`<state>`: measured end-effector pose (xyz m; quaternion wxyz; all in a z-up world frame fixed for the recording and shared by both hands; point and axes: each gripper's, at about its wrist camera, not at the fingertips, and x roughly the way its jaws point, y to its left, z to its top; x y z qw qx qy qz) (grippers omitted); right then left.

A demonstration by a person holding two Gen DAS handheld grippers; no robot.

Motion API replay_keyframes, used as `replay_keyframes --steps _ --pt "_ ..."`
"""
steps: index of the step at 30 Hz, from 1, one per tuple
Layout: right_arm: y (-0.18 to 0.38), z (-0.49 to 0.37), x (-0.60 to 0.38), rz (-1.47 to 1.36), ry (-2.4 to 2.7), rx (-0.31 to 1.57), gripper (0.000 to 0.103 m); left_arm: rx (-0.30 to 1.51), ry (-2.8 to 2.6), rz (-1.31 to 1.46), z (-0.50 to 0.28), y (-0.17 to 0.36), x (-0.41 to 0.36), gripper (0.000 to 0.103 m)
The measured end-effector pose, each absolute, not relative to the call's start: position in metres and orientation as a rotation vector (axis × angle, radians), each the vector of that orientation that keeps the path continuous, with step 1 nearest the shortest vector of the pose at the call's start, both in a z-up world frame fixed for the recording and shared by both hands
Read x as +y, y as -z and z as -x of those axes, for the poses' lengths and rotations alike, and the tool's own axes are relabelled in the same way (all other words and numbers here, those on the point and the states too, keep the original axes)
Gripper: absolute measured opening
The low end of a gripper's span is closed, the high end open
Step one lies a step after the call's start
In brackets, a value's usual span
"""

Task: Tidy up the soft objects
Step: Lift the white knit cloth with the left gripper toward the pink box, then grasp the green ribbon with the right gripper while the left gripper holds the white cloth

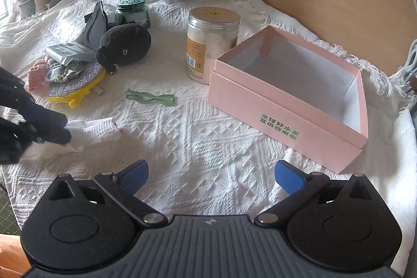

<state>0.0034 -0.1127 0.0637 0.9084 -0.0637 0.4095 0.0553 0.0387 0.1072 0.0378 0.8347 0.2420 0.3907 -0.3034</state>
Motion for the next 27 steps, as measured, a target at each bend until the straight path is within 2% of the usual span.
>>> replay_keyframes --steps 2,4,6,8,11,16,18,20,21,22,27 --pt "-0.064 -0.002 -0.114 0.133 -0.113 0.845 0.103 0.806 0.606 -0.564 -0.047 -0.030 0.110 0.028" --pt "-0.064 0.000 -0.116 0.133 -0.107 0.845 0.103 0.827 0.582 -0.523 -0.058 -0.029 0.116 0.043" --pt "-0.064 0.001 -0.119 0.126 -0.097 0.848 0.103 0.882 0.580 -0.421 -0.072 -0.030 0.124 0.043" --pt "-0.064 0.001 -0.121 0.119 -0.089 0.849 0.103 0.969 0.607 -0.258 -0.082 -0.030 0.138 0.038" --pt "-0.066 0.001 -0.123 0.114 -0.089 0.838 0.103 1.041 0.677 -0.114 -0.081 -0.030 0.144 0.044" --pt "-0.077 -0.016 -0.111 0.076 -0.157 0.808 0.103 0.987 0.687 -0.212 -0.057 -0.029 0.126 0.062" --pt "-0.081 -0.032 -0.103 0.040 -0.195 0.801 0.102 0.965 0.670 -0.215 -0.050 -0.028 0.124 0.062" --pt "-0.082 -0.051 -0.091 0.000 -0.227 0.811 0.098 0.926 0.659 -0.211 -0.043 -0.025 0.126 0.061" --pt "-0.081 -0.062 -0.083 -0.007 -0.240 0.821 0.095 0.907 0.644 -0.210 -0.041 -0.024 0.128 0.047" --pt "-0.078 -0.071 -0.075 -0.005 -0.249 0.830 0.095 0.892 0.596 -0.201 -0.040 -0.024 0.132 0.017" --pt "-0.057 -0.110 -0.037 0.026 -0.229 0.868 0.094 0.916 0.494 0.031 -0.037 -0.023 0.169 0.015"
